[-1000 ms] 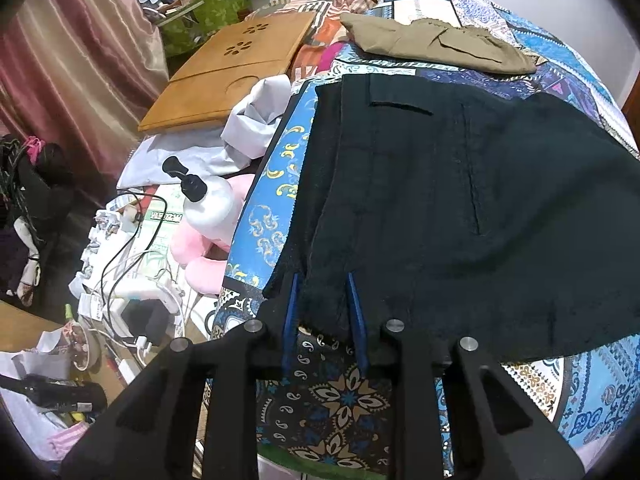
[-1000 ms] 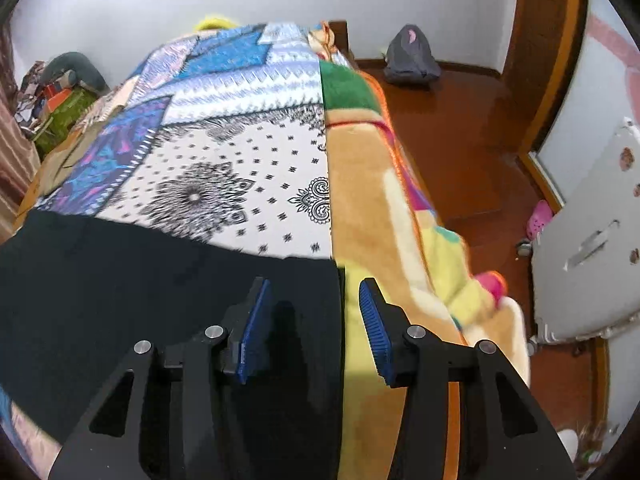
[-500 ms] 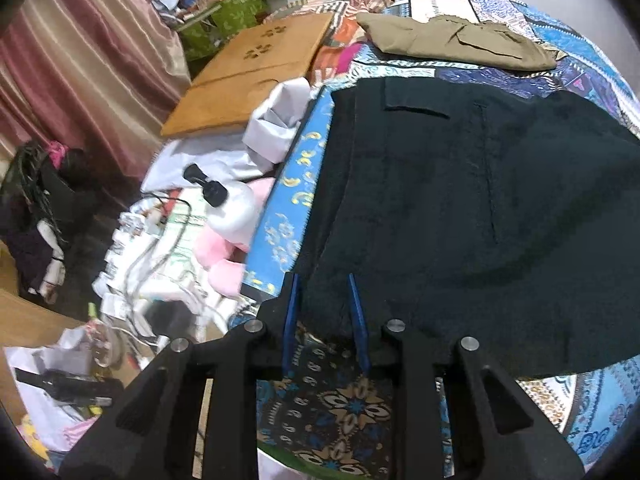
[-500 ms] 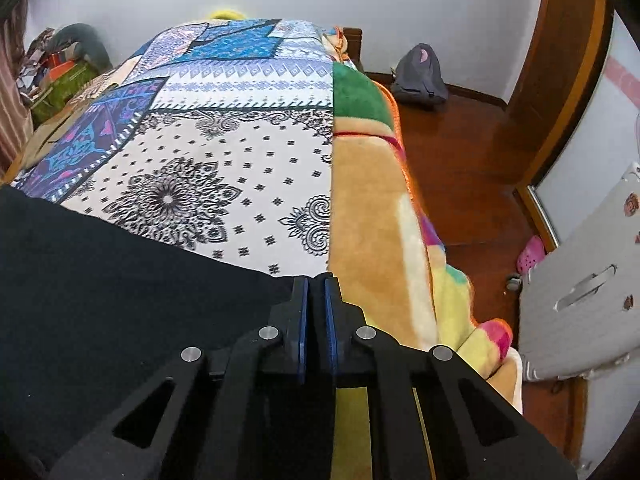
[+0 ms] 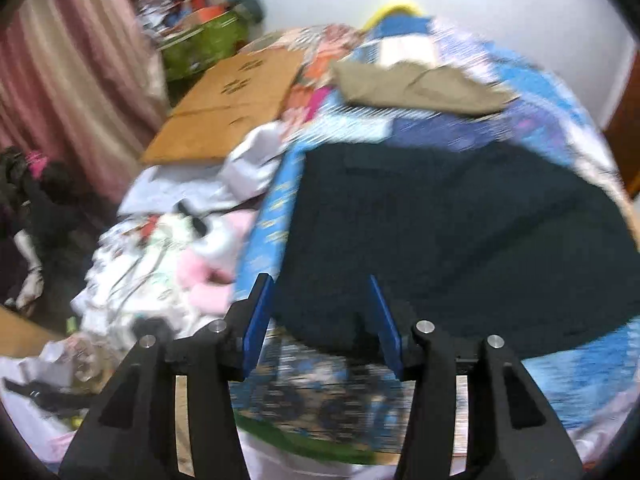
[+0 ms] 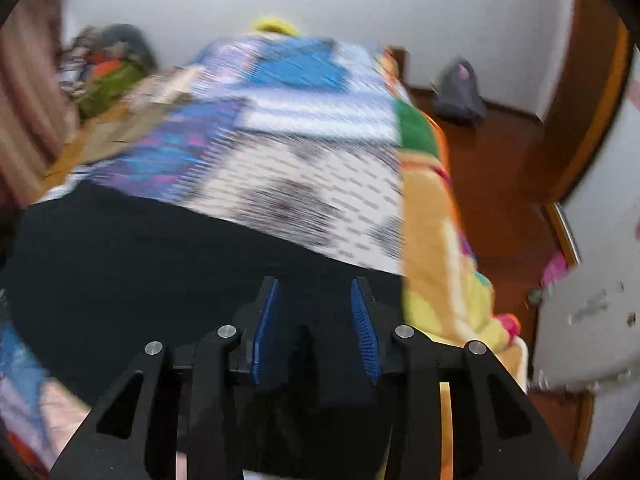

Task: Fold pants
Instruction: 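Lay the trousers flat and open both grippers near each other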

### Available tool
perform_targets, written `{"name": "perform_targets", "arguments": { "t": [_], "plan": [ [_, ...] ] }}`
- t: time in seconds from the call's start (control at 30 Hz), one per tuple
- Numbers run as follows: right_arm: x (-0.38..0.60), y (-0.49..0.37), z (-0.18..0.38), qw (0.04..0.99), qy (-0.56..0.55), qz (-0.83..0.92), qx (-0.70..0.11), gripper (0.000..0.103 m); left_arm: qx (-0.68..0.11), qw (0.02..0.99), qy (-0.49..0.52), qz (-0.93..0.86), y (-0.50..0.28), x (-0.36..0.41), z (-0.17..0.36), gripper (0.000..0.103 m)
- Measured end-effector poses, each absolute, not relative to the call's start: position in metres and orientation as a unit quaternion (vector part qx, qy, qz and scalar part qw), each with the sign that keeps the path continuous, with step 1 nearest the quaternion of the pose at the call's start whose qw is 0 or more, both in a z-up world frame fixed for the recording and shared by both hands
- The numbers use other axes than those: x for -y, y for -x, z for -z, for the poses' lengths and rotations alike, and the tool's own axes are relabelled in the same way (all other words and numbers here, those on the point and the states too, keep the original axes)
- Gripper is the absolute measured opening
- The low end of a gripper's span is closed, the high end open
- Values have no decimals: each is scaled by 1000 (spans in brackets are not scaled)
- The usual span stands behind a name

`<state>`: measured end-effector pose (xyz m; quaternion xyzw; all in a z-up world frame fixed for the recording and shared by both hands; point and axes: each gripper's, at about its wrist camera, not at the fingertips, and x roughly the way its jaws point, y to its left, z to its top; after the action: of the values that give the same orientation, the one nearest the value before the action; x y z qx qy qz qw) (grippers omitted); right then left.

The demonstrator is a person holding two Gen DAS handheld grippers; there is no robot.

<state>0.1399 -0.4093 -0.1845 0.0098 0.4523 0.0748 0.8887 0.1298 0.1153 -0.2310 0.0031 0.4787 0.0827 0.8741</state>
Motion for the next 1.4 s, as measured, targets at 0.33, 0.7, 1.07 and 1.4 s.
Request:
{"name": "perform_targets", "arguments": {
  "t": [0.33,0.7,1.07,1.4],
  "plan": [
    [291,-93,158,887,34,-226,-402,35,-454,883,-38,109,-136,13,216,49],
    [235,-84,196,851,92,-282,-433,35,-486,850,-65,193,-125,82,251,49],
    [233,-93,203,848,78,-305,-426,13,-489,844,-64,210,-129,93,255,51],
    [238,-93,194,852,36,-321,-412,7,-477,848,-84,217,-137,110,258,49]
  ]
}}
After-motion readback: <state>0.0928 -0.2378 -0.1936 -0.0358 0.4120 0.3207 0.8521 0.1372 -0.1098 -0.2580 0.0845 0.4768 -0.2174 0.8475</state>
